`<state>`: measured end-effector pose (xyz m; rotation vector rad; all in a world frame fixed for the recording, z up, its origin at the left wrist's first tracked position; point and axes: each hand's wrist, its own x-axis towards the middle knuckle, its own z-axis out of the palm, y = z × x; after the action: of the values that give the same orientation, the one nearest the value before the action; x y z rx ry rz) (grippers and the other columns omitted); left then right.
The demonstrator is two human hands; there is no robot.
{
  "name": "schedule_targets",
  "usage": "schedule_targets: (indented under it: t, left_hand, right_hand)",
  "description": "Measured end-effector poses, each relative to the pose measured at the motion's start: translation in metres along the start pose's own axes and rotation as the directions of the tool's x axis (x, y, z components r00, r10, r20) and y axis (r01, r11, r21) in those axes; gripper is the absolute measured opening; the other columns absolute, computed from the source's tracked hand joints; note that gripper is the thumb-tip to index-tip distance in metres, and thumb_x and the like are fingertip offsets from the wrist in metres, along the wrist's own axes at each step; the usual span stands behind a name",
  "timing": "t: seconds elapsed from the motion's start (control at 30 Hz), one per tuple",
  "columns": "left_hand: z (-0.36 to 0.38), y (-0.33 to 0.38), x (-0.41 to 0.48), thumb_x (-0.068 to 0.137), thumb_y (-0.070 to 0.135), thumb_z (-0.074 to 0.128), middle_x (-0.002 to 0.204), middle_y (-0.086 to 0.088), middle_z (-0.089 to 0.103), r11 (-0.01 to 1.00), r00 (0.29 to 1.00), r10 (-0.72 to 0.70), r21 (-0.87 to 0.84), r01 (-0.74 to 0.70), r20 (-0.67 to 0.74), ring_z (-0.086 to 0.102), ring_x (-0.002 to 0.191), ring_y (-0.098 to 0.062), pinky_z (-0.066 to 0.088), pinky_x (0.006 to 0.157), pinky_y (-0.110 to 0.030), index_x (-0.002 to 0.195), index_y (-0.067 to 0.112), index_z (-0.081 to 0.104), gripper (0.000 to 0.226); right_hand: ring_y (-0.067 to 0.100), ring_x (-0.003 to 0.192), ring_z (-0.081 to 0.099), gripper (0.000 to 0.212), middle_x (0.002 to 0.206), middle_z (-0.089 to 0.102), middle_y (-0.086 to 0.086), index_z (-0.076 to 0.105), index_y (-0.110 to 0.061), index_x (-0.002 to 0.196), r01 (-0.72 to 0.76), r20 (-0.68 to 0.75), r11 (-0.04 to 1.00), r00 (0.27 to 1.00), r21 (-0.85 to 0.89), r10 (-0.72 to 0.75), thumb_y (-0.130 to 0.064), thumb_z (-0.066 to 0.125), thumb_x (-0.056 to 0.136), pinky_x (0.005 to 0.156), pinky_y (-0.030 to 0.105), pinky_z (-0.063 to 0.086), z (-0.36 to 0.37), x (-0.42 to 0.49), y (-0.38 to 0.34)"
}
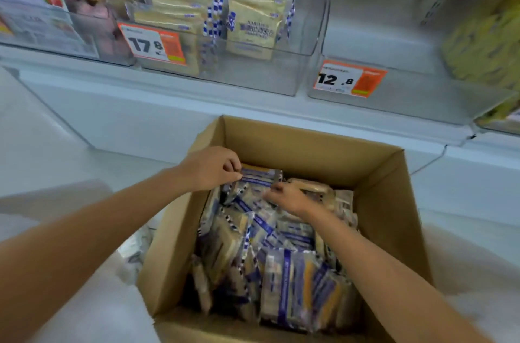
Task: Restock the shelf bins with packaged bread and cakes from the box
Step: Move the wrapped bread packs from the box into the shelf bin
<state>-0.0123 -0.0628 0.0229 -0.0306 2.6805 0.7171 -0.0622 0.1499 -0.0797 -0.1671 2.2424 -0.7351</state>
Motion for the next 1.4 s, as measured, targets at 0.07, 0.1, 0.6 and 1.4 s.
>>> schedule_targets:
  t: [0.07,0.1,0.6,1.4]
  left_hand:
    - [0.006,-0.001,0.004,0.091,0.032,0.066,0.093,0.013,0.066,0.999,1.0,0.003,-0.044,-0.003,-0.001,0.061,0.089,-0.002,0.045,0.076,-0.019,0.11,0.021,0.068,0.022]
    - [0.01,-0.001,0.006,0.091,0.031,0.067,0.093,0.013,0.065,0.998,1.0,0.002,-0.068,-0.002,0.004,0.062,0.092,-0.004,0.045,0.078,-0.019,0.11,0.02,0.068,0.022]
    - [0.029,0.067,-0.001,0.093,0.015,0.062,0.117,-0.011,0.071,0.452,0.925,0.023,-0.829,0.33,0.38,0.067,0.11,-0.025,0.048,0.103,-0.045,0.126,0.013,0.06,0.033]
    - [0.008,0.07,-0.004,0.076,0.039,0.08,0.14,0.001,0.051,0.811,0.97,-0.128,-0.585,-0.019,-0.208,0.053,0.117,-0.011,0.043,0.097,-0.031,0.143,0.024,0.035,0.083]
  right_hand:
    - [0.026,0.126,0.049,0.044,0.131,0.052,0.005,0.049,-0.002,0.13,-0.026,0.108,0.992,0.994,0.124,0.013,-0.024,0.062,0.095,0.078,0.018,0.042,0.018,0.007,0.002]
    - [0.027,0.121,0.05,0.031,0.119,0.052,0.003,0.049,-0.003,0.119,-0.026,0.132,0.984,0.991,0.179,0.002,-0.013,0.063,0.094,0.071,0.017,0.043,0.021,0.007,0.003]
    - [0.022,0.118,0.059,0.061,0.13,0.06,0.003,0.051,-0.017,0.135,0.146,-0.155,0.789,0.986,0.597,-0.065,-0.041,0.073,0.083,0.104,0.044,0.046,-0.089,-0.093,0.002]
    - [0.01,0.096,0.069,0.02,0.104,0.073,-0.002,0.068,-0.019,0.107,0.383,-0.396,0.755,0.901,0.532,-0.179,-0.011,0.068,0.089,0.086,0.031,0.054,-0.071,-0.098,-0.013]
